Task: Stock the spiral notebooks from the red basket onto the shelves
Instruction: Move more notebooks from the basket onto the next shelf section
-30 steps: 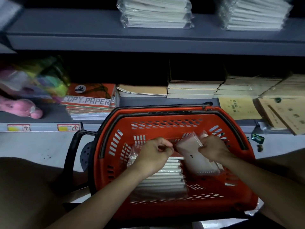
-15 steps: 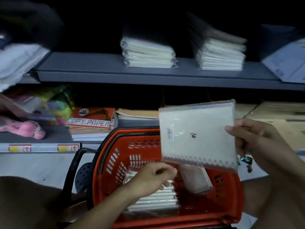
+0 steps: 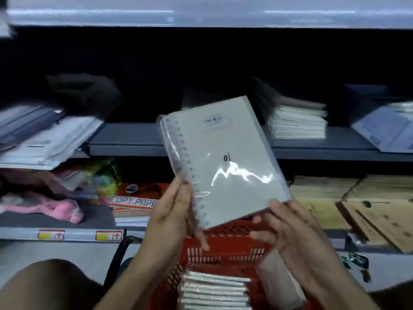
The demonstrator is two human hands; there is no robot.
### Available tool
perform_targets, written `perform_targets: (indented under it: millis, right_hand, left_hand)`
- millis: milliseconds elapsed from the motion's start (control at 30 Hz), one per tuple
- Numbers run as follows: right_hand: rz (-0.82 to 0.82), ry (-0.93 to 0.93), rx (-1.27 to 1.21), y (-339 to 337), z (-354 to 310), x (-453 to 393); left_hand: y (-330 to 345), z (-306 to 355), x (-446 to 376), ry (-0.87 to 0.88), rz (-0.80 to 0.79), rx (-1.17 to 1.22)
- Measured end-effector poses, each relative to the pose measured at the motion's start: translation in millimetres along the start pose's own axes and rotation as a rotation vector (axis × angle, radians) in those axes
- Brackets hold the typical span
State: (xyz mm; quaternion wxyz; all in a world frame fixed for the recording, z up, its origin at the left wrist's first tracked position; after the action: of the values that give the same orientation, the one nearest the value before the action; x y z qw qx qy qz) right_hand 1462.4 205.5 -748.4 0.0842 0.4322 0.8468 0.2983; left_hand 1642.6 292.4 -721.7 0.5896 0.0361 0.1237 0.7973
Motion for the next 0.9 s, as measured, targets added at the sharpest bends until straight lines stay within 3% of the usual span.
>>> perform_targets:
  millis: [100,233,333,500,733,900]
  right_hand:
    - [0.018,-0.011,0.087,-7,-13,-10]
    - [0.062,-0.091,0.154,2,-15,-23]
    - [0.124,-0.192,0.224,0,-22,-23]
    - [0.192,-0.245,0.241,-11,-13,-20]
    - [0.259,-0.218,0.159,-21,-3,-41]
    - [0.161,-0.239,0.211,-2,-26,-71]
  left_hand:
    - [-20,20,-10,0.059,0.055,-0.168]
    - [-29,27,-24,0.129,0.111,-0.195]
    - [-33,23,-26,0.102,0.102,-0.103]
    - [-35,-6,-29,-0.053,-0.063,0.157]
    - [-50,-9,-52,-0.029,0.077,0.124]
    - [-58,13,-87,0.045,0.115,0.135]
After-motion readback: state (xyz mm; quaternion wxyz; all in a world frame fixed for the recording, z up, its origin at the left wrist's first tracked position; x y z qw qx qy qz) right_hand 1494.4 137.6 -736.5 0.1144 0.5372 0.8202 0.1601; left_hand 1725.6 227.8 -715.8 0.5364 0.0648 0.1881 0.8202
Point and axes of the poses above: each hand's wrist, its own x-axis away from the middle knuckle, its own y-axis out of the palm, z = x × y, the point moved 10 cm from there along -x, towards the middle knuckle, and after that the axes turned 7 degrees about -z, right-handed, at the moved point
